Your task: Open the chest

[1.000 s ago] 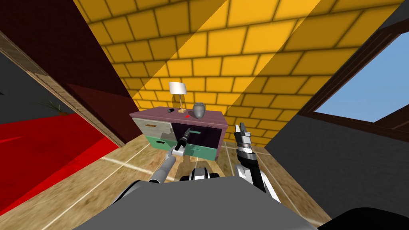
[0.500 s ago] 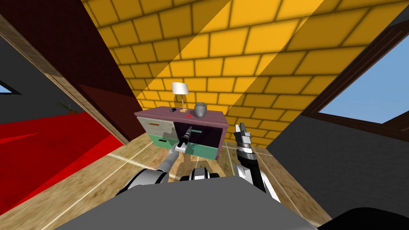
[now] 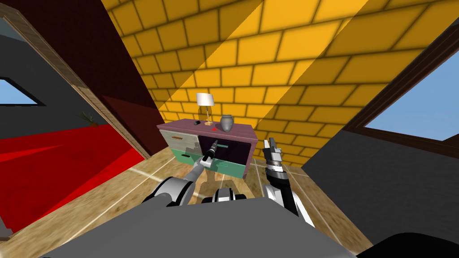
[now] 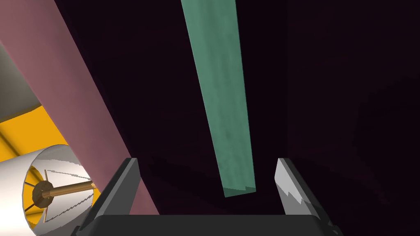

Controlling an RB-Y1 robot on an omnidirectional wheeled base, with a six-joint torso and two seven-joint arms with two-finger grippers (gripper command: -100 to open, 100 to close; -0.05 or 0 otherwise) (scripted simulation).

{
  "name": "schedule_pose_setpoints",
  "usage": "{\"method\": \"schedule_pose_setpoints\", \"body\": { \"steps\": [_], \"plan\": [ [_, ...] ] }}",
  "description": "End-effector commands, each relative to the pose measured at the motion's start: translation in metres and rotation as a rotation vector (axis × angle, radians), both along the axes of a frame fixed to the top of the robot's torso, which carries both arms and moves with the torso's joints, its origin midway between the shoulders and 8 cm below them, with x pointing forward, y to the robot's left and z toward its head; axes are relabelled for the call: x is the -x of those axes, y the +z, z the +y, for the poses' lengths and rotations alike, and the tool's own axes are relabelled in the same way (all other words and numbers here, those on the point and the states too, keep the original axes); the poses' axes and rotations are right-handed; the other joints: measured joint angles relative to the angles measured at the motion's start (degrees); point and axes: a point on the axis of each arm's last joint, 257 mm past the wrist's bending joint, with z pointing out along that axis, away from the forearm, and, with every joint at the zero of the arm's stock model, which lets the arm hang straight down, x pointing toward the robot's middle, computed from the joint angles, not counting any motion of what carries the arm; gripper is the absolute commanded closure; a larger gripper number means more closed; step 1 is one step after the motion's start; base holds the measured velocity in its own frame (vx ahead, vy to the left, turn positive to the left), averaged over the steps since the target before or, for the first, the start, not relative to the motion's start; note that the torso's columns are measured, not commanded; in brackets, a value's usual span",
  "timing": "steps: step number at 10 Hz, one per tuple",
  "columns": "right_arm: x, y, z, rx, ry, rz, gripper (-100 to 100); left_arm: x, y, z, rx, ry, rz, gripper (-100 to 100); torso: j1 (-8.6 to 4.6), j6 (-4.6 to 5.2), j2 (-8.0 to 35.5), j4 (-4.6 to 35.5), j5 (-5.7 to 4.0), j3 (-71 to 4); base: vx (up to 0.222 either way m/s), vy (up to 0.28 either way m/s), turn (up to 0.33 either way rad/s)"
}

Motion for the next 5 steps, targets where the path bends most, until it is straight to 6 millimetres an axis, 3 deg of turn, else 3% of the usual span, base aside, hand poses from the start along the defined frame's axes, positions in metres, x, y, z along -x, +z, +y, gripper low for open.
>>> {"method": "schedule_pose_setpoints", "body": {
  "steps": [1,2,3,5],
  "plan": [
    [0.000,0.000,0.000,0.000,0.000,0.000,0,0.001,-0.012,-0.003,-0.012,-0.005,0.033,-100,-0.04,-0.01,-0.1,0.0,-0.01,-0.1,0.000,0.000,0.000],
    [0.000,0.000,0.000,0.000,0.000,0.000,0,0.000,-0.009,-0.002,-0.010,-0.005,0.026,-100,-0.05,-0.01,-0.2,-0.1,-0.02,-0.1,0.000,0.000,0.000],
    [0.000,0.000,0.000,0.000,0.000,0.000,0,0.008,-0.024,0.011,-0.019,0.011,0.053,100,-0.02,-0.01,-0.1,0.0,-0.01,-0.1,0.047,-0.009,-0.110],
    [0.000,0.000,0.000,0.000,0.000,0.000,0,0.017,-0.039,0.017,-0.017,0.020,0.074,100,-0.02,0.00,-0.2,-0.1,-0.02,-0.1,0.040,-0.013,-0.024]
  ]
}}
